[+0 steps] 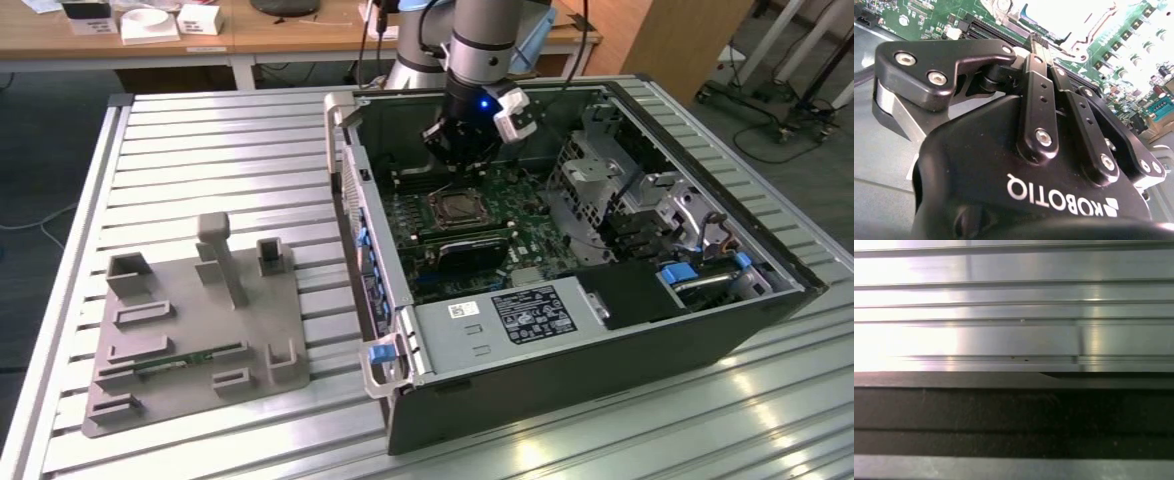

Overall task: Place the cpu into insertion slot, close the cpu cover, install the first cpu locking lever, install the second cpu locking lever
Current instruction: 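Install the first cpu locking lever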

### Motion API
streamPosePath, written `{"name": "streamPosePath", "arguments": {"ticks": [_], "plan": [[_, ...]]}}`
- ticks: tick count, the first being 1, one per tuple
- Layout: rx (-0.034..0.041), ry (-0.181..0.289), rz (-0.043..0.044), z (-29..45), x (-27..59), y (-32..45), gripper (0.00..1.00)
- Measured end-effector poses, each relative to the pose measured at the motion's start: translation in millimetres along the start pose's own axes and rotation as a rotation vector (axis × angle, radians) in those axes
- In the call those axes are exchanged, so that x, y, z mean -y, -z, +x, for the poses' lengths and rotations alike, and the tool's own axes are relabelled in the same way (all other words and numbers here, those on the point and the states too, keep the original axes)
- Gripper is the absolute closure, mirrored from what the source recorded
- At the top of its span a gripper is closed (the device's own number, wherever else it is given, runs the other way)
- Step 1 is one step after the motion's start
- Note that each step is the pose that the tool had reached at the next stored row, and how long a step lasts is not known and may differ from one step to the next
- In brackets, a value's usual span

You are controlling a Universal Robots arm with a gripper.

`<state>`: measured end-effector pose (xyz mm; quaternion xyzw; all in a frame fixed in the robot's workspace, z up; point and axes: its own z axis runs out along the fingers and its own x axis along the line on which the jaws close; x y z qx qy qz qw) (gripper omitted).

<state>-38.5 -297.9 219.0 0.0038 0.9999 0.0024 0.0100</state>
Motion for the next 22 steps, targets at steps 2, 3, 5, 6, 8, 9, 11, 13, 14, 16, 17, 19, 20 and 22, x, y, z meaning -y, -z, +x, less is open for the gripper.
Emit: {"name": "streamPosePath", "arguments": {"ticks": [2,3,5,6,8,9,11,13,14,16,17,19,20,22], "plan": [[0.0000,0.002,-0.0003,-0.2,-0.1,0.0,0.90],[0.0000,0.002,-0.0004,-0.2,-0.1,-0.1,0.90],[-0.0001,0.003,-0.0006,-0.3,-0.2,-0.2,0.90],[-0.0002,0.003,-0.0011,-0.3,-0.2,-0.2,0.90],[-0.0001,0.003,-0.0028,-0.3,-0.3,-0.3,0.90],[0.0000,0.003,-0.0031,-0.3,-0.3,-0.3,0.90],[-0.0001,0.003,-0.0032,-0.3,-0.3,-0.3,0.90],[-0.0001,0.003,-0.0033,-0.3,-0.3,-0.3,0.90],[-0.0001,0.003,-0.0033,-0.3,-0.3,-0.3,0.90],[-0.0001,0.003,-0.0033,-0.3,-0.3,-0.3,0.90],[-0.0001,0.003,-0.0034,-0.2,-0.3,-0.3,0.90],[-0.0002,0.003,-0.0044,-0.1,-0.2,-0.2,0.90],[-0.0002,0.003,-0.0057,0.0,-0.2,-0.2,0.90],[-0.0001,0.003,-0.0093,0.0,-0.3,0.3,0.90]]}}
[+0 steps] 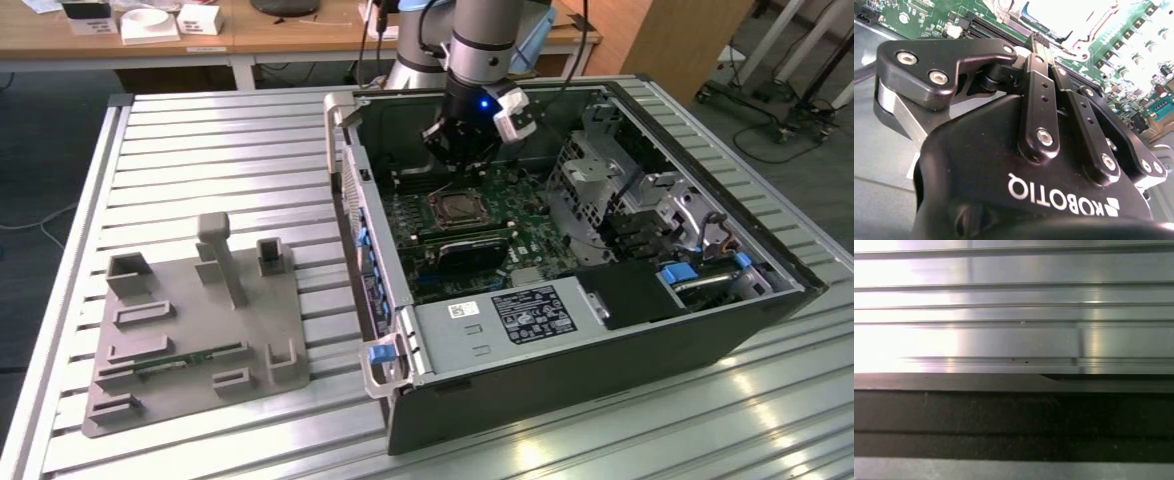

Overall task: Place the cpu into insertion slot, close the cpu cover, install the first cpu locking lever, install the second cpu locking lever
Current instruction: 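Install the first cpu locking lever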

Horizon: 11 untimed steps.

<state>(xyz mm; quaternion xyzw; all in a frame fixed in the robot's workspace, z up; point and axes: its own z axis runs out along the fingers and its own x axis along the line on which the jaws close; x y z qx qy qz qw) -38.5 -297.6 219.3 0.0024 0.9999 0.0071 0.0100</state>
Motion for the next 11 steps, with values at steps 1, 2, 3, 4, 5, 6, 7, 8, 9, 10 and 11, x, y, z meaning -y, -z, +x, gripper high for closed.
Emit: {"name": "streamPosePath", "arguments": {"ticks": [1,2,3,4,5,6,7,8,9,10,11], "plan": [[0.0002,0.000,-0.0006,0.0,0.0,1.2,0.90],[0.0000,0.000,-0.0006,-0.1,0.0,2.6,0.90],[-0.0001,0.000,-0.0006,-0.1,-0.1,3.5,0.90],[0.0000,0.000,-0.0006,-0.1,-0.1,4.1,0.90],[0.0000,0.000,-0.0006,-0.1,-0.1,4.7,0.90],[-0.0001,0.000,-0.0006,-0.2,-0.1,5.1,0.90],[0.0001,0.000,-0.0007,-0.1,-0.1,5.3,0.90],[0.0001,0.000,-0.0008,-0.1,-0.1,5.6,0.90],[0.0000,0.001,-0.0007,0.1,-0.1,5.9,0.90],[0.0002,0.001,-0.0009,0.2,-0.1,5.9,0.90],[0.0001,0.002,-0.0009,0.4,-0.1,6.0,0.90]]}}
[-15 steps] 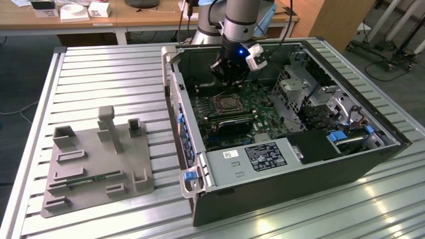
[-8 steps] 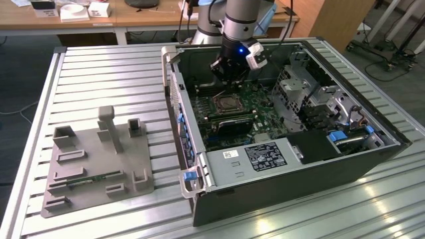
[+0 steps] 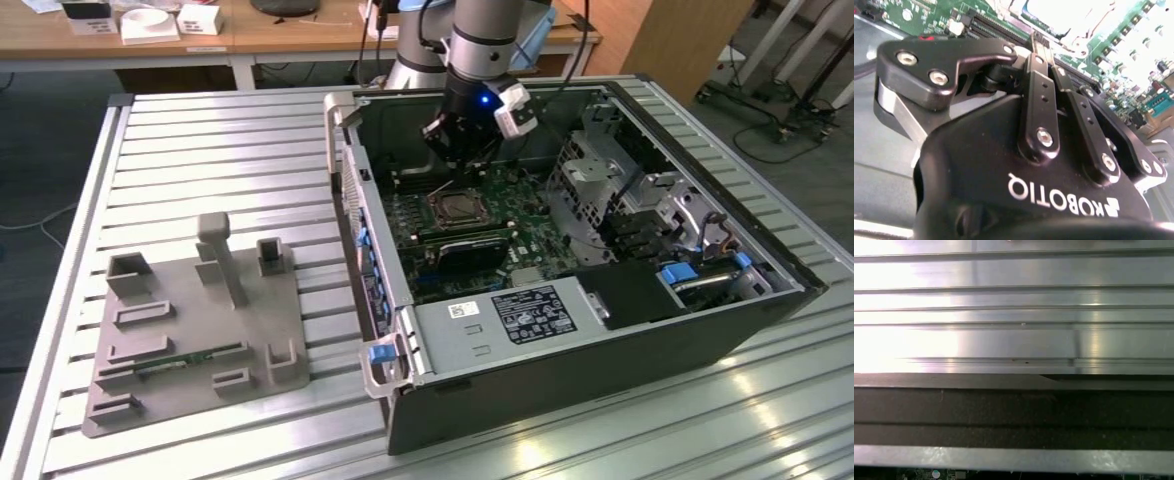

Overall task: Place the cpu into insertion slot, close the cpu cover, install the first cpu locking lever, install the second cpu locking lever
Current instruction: 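Install the first cpu locking lever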

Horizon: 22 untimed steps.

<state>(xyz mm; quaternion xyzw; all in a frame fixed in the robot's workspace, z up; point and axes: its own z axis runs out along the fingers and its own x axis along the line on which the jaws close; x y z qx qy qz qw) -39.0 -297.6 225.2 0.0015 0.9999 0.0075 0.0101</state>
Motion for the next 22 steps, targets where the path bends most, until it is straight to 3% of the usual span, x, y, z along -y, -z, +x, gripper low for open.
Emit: {"name": "streamPosePath", "arguments": {"ticks": [11,22], "plan": [[-0.0003,0.005,-0.0035,-0.2,0.1,-0.3,0.90],[-0.0003,0.005,-0.0035,-5.4,0.1,-8.0,0.90]]}}
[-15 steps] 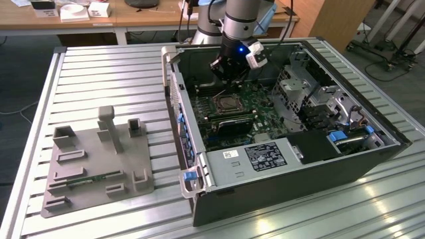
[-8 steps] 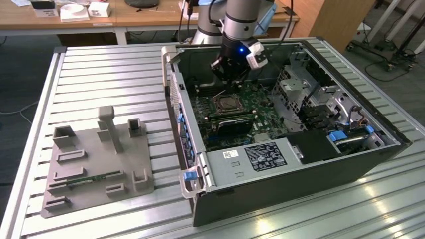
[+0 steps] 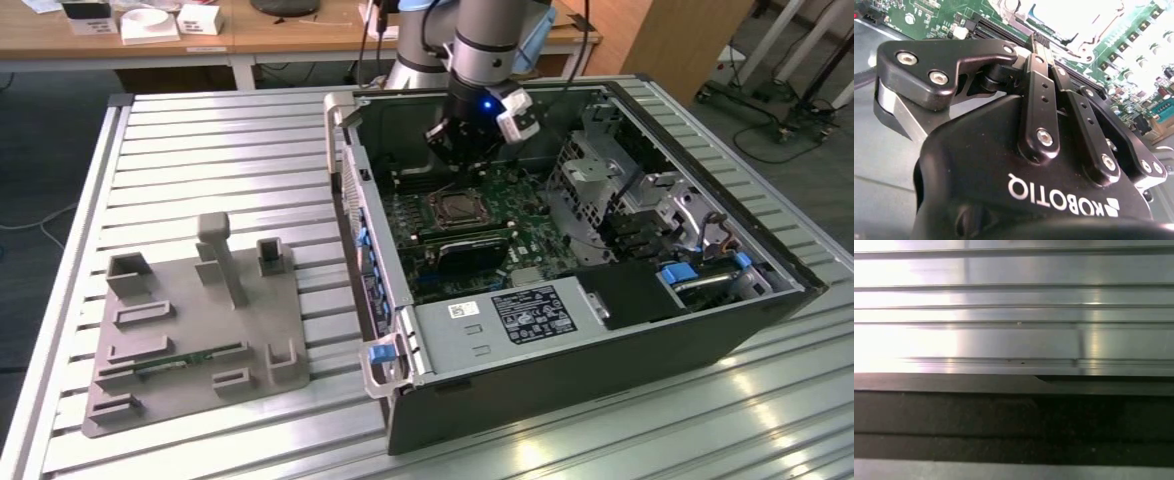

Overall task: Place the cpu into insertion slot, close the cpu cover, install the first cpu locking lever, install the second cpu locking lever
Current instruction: 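Install the first cpu locking lever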

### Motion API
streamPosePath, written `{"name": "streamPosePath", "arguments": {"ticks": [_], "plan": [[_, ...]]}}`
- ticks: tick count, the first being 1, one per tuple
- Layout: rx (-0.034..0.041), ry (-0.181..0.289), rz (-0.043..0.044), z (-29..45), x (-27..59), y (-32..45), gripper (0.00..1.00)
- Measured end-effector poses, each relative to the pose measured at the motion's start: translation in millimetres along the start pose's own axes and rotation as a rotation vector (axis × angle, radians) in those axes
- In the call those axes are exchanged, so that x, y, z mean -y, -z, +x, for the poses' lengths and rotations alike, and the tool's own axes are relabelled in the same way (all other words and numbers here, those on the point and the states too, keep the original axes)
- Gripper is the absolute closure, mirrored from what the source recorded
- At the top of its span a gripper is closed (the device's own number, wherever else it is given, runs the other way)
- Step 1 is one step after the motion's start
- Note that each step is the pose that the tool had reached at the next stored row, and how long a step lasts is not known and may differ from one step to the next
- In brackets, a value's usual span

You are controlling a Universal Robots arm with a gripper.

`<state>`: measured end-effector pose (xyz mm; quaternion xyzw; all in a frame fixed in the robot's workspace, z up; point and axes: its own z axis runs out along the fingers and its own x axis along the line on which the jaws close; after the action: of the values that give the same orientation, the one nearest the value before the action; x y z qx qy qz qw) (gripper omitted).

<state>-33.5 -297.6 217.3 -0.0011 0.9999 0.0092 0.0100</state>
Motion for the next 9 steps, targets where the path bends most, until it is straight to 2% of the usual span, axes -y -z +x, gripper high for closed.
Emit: {"name": "streamPosePath", "arguments": {"ticks": [9], "plan": [[0.0000,0.000,0.0000,-5.8,0.1,-5.5,0.90]]}}
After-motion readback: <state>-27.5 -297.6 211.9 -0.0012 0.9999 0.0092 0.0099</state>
